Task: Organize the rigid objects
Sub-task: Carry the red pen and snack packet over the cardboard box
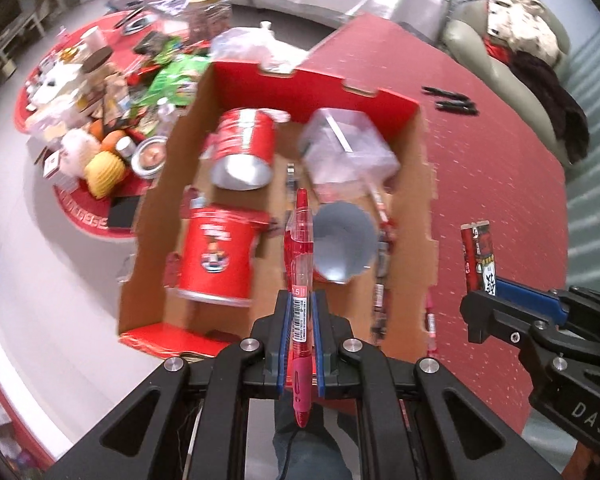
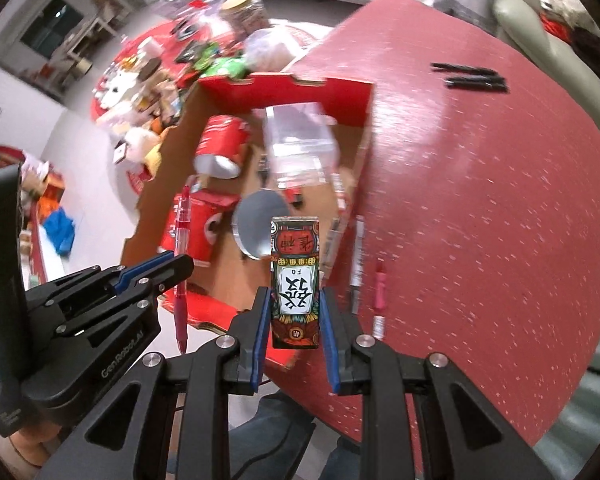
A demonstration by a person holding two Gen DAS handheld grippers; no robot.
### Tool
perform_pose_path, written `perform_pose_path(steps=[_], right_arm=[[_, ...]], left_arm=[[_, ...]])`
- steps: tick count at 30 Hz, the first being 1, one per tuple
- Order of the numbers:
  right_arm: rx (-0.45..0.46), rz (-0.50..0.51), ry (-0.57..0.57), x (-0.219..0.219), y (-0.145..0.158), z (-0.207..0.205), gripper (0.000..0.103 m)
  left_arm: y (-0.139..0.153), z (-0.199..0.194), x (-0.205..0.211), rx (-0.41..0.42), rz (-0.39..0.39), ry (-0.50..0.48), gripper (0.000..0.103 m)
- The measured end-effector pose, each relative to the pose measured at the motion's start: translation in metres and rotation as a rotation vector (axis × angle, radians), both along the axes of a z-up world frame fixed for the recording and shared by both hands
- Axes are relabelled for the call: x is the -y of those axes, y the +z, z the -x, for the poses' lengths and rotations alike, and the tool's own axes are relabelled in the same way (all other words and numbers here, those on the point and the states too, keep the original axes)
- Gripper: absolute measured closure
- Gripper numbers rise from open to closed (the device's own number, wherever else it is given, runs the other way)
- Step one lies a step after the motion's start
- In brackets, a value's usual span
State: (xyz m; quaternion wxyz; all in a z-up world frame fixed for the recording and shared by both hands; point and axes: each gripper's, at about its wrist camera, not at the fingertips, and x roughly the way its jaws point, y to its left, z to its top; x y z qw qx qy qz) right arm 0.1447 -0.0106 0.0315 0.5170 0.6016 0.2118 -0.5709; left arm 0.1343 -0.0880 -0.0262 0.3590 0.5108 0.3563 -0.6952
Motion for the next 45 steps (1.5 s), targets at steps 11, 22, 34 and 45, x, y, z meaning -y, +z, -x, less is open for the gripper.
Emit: perform_pose_path(steps=[11,22,34,45], right_arm=[[-0.005,-0.001,0.123,0.051,0.001,-0.040,0.078],[0.002,-0.049,0.100,0.079,-0.016,-0.033,0.078],[-0.007,-0.097,0.054,0.092,-0.034,-0.017,0.078],[0.006,-0.122,0.028,0.091,-0.048,-0.008,0.078]], left_arm=[[-0.004,-0.020,0.029,0.008,0.006,0.067,0.092],[-0.014,-0.001,0.055,0.030,0.027,0.053,0.092],[-0.031,0.014,0.066,0.093,0.034,0.056,0.092],[-0.040,0.018,0.069,0.118,0.041,0.045,0.092]])
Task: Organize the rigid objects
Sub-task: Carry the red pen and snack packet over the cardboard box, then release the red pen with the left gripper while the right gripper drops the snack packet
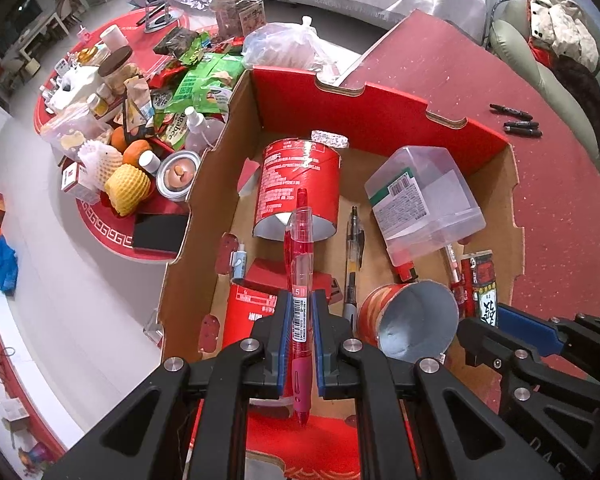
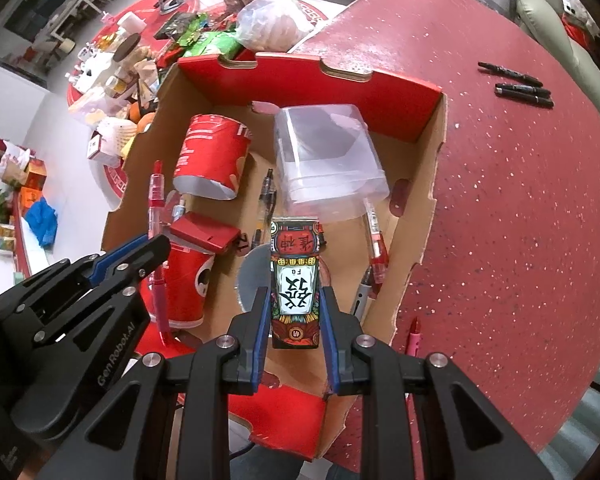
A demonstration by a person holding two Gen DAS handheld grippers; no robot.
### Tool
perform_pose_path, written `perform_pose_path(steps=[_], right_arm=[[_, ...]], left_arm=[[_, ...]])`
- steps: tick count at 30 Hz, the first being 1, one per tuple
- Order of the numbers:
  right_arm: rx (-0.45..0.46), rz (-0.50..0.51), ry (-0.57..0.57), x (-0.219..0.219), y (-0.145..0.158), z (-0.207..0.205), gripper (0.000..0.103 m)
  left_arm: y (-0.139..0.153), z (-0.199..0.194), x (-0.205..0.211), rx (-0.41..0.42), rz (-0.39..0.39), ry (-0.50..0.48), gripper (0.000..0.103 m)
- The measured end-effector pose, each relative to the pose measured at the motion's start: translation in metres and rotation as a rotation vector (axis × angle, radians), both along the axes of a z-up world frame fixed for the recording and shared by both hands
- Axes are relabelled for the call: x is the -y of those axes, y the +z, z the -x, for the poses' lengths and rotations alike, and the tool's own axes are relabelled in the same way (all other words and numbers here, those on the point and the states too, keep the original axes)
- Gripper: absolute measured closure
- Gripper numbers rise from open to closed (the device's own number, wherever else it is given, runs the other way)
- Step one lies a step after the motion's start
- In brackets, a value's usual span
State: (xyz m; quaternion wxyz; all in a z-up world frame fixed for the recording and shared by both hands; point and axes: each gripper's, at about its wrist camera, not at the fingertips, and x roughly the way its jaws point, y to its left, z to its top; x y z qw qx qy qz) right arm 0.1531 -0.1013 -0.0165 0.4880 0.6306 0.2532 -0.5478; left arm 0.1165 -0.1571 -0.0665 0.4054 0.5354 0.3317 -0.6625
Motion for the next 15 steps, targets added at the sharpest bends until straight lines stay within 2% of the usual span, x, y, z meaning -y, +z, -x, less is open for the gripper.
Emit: perform_pose_path(steps=[15], right_arm=[[-0.002,-0.058,0.021,0.007,-0.027,0.004,0.078]], left_arm=[[-0.031,0.015,0.002,0.030,-0.050,-0.042,0.092]])
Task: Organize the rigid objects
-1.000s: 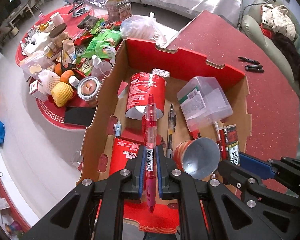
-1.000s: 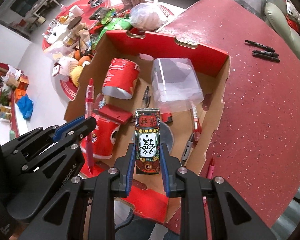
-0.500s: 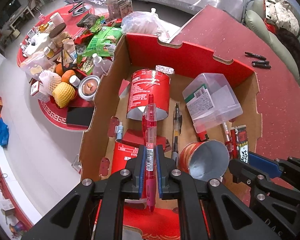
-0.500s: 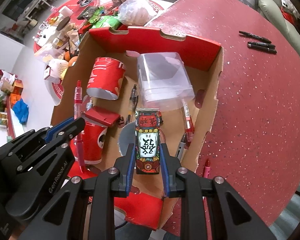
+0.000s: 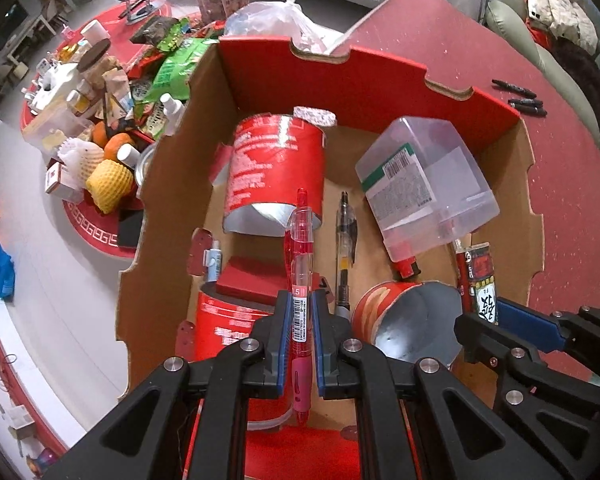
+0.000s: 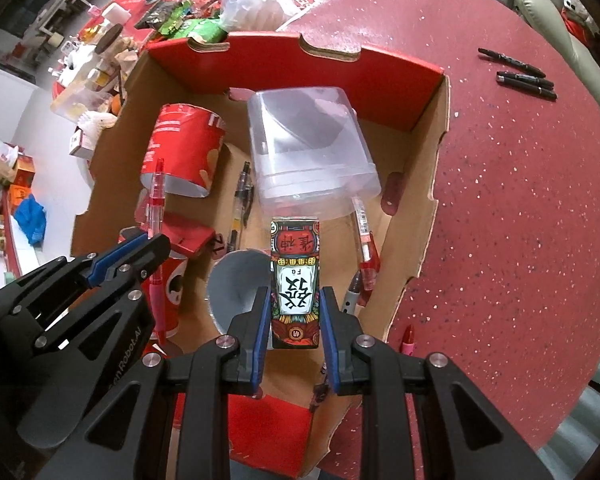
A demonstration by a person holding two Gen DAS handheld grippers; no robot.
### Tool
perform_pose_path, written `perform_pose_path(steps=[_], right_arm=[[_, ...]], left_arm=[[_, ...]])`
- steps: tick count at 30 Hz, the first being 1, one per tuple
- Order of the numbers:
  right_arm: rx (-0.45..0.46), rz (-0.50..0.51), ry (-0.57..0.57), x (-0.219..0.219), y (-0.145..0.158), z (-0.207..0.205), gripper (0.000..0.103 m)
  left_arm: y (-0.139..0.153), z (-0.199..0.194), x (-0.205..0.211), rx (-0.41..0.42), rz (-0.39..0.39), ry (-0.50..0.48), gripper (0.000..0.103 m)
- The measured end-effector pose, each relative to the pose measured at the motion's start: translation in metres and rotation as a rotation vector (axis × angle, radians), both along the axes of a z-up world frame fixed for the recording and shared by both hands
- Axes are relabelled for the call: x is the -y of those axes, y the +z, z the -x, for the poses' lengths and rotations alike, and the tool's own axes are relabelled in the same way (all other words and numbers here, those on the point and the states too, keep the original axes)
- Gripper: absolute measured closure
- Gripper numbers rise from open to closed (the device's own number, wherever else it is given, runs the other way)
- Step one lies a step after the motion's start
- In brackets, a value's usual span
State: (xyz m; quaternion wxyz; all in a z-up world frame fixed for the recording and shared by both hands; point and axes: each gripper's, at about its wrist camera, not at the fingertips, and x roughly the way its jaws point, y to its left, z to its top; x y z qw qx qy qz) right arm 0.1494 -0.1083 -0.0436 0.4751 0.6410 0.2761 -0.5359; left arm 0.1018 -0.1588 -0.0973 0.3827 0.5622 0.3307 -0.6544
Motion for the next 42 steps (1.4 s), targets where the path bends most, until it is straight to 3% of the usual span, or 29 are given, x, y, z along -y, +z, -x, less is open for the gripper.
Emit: perform_pose_path(steps=[8,10,11,12,13,14,15,17,18,19,20,21,22,28,32,37,42], right_arm=[[0.016,-0.027,0.013,-0.005,-0.008,0.001,0.076],[0.012,-0.029,0.024,-0.005,-0.007,0.000,0.061],[0.004,-0.029,0.022,-0.007,-0.007,0.001,0.054],[-0.005,-0.029,0.015,-0.008,-0.006,0.003,0.042],[-0.017,-0.031,0.004,-0.011,-0.004,0.005,0.039],[-0.004,-0.023,-0.002,-0.012,-0.003,0.007,0.039],[0.009,-0.017,-0.010,-0.015,-0.001,0.009,0.039],[0.022,-0.007,-0.023,-0.020,0.004,0.015,0.028],[0.019,-0.006,-0.029,-0.022,0.007,0.017,0.015],[0.018,-0.002,-0.032,-0.024,0.010,0.019,0.011],[0.028,0.008,-0.034,-0.026,0.014,0.020,0.010],[0.039,0.018,-0.034,-0.029,0.018,0.021,0.005],[0.041,0.024,-0.032,-0.028,0.021,0.019,0.001],[0.033,0.092,-0.017,-0.042,0.048,0.009,0.001],[-0.006,0.114,-0.029,-0.054,0.064,0.003,0.001],[-0.079,0.129,-0.005,-0.064,0.084,-0.009,0.000],[-0.072,0.135,-0.025,-0.072,0.090,-0.011,0.000]], left_arm=[[-0.002,0.002,-0.001,0.006,-0.007,-0.004,0.092],[-0.002,0.000,0.001,0.006,-0.016,0.006,0.089],[-0.001,-0.002,0.002,0.002,-0.023,0.016,0.080],[0.001,-0.005,0.003,-0.001,-0.020,0.026,0.064],[0.002,-0.007,0.004,0.006,-0.009,0.035,0.053],[0.005,-0.010,0.006,0.028,0.012,0.053,0.029],[0.008,-0.015,0.007,0.026,0.027,0.068,0.017],[0.013,-0.023,0.009,-0.004,0.023,0.089,0.017],[0.015,-0.025,0.009,-0.005,0.022,0.092,0.017],[0.018,-0.027,0.008,-0.001,0.031,0.094,0.016],[0.021,-0.029,0.007,0.004,0.038,0.091,0.005],[0.024,-0.031,0.004,0.031,0.056,0.093,0.001],[0.028,-0.033,0.003,0.030,0.066,0.092,0.001],[0.059,-0.052,-0.011,-0.079,0.129,0.120,0.001],[0.069,-0.055,-0.017,-0.021,0.131,0.121,0.001],[0.078,-0.060,-0.026,-0.027,0.127,0.101,0.001],[0.084,-0.060,-0.035,-0.008,0.138,0.090,0.001]])
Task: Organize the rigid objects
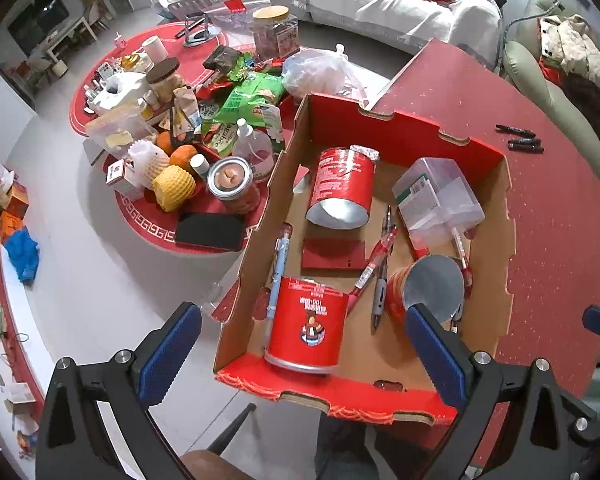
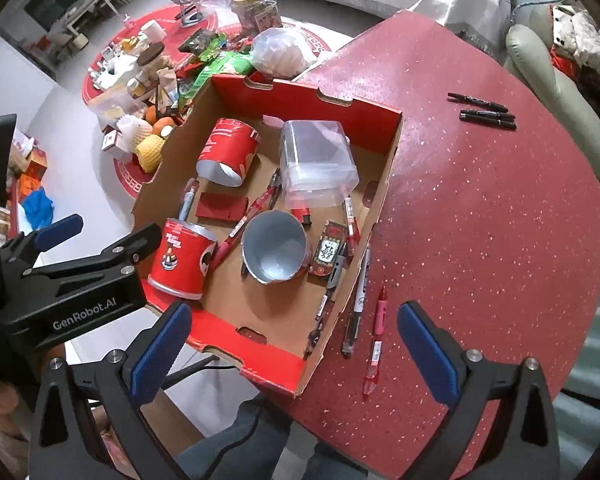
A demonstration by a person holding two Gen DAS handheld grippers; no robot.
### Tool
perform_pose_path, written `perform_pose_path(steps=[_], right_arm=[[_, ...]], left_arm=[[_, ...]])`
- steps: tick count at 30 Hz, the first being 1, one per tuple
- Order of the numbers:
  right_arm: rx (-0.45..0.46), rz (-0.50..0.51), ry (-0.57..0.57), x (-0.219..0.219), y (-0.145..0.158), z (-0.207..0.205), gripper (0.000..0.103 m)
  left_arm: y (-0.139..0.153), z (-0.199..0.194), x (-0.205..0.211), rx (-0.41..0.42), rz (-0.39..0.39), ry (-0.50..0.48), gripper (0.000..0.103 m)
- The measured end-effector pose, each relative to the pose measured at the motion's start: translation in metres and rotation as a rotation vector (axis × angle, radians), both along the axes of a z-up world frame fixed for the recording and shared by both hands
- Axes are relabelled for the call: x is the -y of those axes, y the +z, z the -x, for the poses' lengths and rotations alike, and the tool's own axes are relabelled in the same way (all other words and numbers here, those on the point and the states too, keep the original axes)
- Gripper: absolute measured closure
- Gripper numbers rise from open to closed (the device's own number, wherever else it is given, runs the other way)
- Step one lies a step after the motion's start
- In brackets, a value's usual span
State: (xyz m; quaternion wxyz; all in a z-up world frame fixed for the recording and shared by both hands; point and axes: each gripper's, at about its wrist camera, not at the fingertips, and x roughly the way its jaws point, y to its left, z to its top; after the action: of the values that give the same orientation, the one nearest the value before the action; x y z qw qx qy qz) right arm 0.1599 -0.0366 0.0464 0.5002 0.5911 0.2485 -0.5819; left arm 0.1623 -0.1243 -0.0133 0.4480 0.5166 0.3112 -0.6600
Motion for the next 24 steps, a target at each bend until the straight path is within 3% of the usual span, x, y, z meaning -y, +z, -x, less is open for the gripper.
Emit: perform_pose_path(steps=[17,18,24], right_arm=[[-0.020,0.009,-0.047,-0.008,0.014,0.003,0.000],[-0.004,-0.002,-0.118,-0.009,0.014,0.003,0.000],[-0.003,-0.002,-0.120,-0.009,0.015,0.002,0.000]], left_arm=[[0.002,0.000,-0.010,0.008,-0.047,0.009,0.001],[0.002,0.000,-0.010,0.007,-0.048,0.011,0.001],[0.002,0.001,-0.011,0.000,-0.058,0.013,0.001]])
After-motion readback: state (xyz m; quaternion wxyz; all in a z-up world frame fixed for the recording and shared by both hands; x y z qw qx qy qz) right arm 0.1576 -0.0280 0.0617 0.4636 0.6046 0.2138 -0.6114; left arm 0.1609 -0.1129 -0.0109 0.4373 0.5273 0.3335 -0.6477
